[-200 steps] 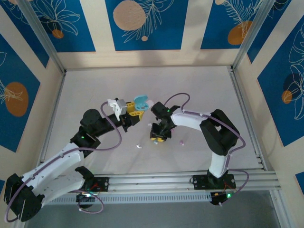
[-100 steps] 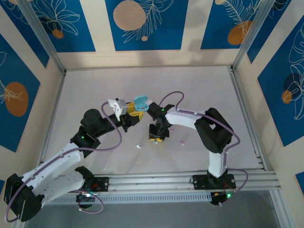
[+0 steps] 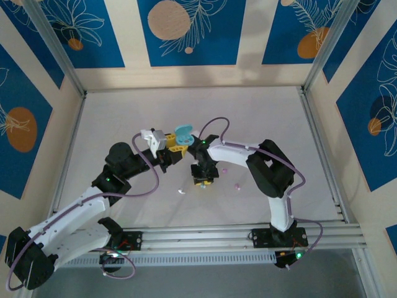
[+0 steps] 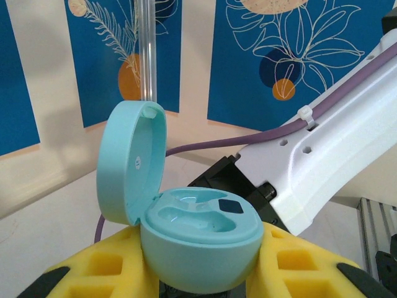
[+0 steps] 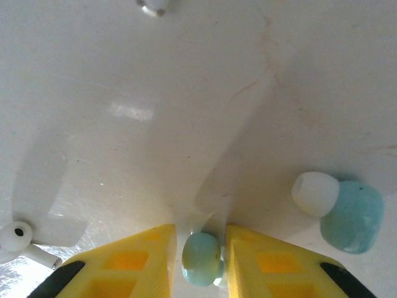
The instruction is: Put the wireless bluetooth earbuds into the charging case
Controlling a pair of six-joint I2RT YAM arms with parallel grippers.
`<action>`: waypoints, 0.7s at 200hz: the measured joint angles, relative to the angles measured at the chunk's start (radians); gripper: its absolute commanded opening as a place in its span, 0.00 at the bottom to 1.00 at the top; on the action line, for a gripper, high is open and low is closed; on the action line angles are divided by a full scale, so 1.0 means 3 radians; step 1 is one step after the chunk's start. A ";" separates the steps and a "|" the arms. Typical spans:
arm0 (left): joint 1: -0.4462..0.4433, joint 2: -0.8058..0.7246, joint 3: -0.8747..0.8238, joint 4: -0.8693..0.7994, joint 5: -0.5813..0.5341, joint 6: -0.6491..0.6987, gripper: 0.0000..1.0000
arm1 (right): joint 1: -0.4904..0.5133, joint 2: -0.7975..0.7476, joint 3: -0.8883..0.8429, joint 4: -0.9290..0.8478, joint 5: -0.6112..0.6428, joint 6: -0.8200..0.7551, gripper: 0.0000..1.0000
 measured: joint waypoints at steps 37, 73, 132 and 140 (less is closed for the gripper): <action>0.0000 -0.0037 0.0000 0.0000 -0.0006 0.0000 0.28 | 0.0043 0.0041 0.0060 -0.0072 0.0086 -0.0079 0.27; 0.0000 -0.0042 0.0000 -0.0001 -0.0009 0.0000 0.28 | 0.0052 0.0043 0.0061 -0.0086 0.0126 -0.0116 0.24; 0.0000 -0.0045 0.0000 -0.0013 -0.0025 0.0000 0.28 | 0.0023 -0.0005 0.0013 -0.0057 0.0099 -0.0122 0.18; 0.0000 -0.0048 0.0000 -0.0025 -0.0038 0.0000 0.28 | 0.0001 -0.0046 -0.0028 -0.0041 0.0066 -0.0121 0.18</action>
